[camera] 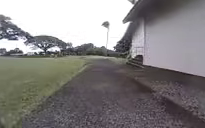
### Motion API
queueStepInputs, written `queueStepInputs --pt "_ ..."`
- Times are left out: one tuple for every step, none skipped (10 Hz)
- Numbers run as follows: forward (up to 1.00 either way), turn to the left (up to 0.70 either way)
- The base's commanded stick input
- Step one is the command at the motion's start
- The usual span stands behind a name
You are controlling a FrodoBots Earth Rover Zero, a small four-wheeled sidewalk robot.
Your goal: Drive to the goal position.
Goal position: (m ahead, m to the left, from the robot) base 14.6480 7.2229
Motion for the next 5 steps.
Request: queueStepInputs --pt "0.70 0.00" --pt "0.70 0.00" --pt "0.70 0.00" --pt "0.70 0.00" --pt "0.70 0.00"
